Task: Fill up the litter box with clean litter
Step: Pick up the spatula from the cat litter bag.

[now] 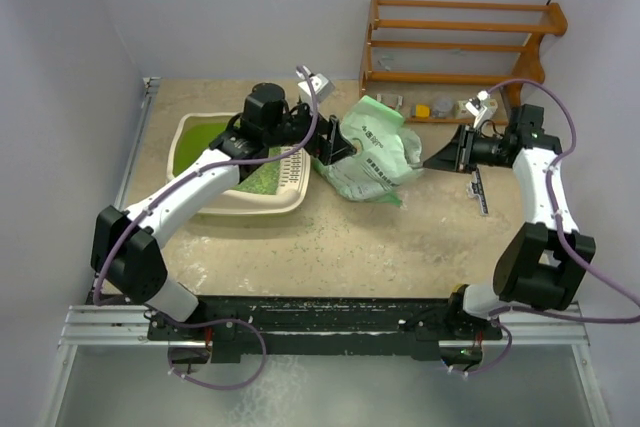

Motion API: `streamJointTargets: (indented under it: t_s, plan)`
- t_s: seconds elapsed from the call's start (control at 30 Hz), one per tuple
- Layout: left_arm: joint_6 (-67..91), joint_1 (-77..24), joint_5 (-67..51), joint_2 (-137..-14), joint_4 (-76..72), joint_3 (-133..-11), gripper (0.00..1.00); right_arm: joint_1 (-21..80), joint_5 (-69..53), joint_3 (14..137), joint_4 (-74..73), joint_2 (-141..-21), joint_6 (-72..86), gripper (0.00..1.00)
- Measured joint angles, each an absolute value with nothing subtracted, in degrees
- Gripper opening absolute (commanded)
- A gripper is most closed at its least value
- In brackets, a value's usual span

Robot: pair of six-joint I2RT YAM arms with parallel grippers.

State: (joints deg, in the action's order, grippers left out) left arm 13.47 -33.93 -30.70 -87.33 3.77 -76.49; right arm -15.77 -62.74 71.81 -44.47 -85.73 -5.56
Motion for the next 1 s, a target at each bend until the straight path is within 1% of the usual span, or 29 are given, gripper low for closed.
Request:
streamJointTargets:
  t_s: [0.2, 0.6, 0.8, 1.0]
  plan:
    - [11.3, -33.9, -31.1, -91.4, 3.9, -77.6, 0.88, -15.8, -63.0, 70.0, -42.7, -79.8, -3.8, 0.0]
    - [5.7, -33.7, -33.1, -97.0, 2.5, -82.4, 0.89, -15.8, -63.2, 66.2, -40.5, -78.5, -2.9, 0.0]
    - [5.3, -32.1, -37.9, -103.5, 1.5, -88.8, 0.89, -15.8, -63.0, 66.0, -40.3, -77.6, -2.6, 0.0]
    - [7.0, -27.2, -43.8, -107.8, -0.7, -91.6, 0.89, -15.8, -63.0, 65.2, -40.5, -76.8, -2.5, 0.0]
